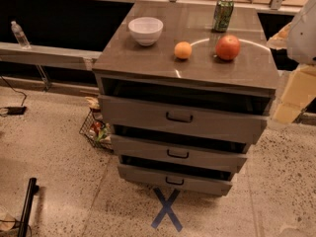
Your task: Open middle drawer
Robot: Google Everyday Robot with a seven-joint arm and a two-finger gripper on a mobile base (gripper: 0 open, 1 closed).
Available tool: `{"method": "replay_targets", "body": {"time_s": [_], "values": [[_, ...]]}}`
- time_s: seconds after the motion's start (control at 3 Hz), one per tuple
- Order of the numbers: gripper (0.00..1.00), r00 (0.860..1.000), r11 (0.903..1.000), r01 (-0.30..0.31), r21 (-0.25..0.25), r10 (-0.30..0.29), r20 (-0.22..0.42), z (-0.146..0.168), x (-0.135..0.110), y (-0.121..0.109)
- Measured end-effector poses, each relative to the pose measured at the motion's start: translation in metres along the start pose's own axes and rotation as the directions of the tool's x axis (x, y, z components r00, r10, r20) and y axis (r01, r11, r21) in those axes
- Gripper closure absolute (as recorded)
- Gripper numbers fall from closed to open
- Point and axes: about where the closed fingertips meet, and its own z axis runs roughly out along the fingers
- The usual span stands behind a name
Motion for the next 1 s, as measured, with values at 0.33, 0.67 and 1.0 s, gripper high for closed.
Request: {"method": "replay_targets", "body": {"time_s": [0.33, 0.67, 1.0], "values": [[0.0, 1.0, 1.0, 0.0, 0.0, 0.0, 0.0, 0.0, 0.0, 0.0], [0.0, 1.0, 0.9995, -0.028, 0.014, 0.028, 0.01, 0.023, 0.011, -0.004], [0.0, 0.997, 0.9995, -0.028, -0.012, 0.029, 0.072, 0.092, 0.034, 0.001]]}}
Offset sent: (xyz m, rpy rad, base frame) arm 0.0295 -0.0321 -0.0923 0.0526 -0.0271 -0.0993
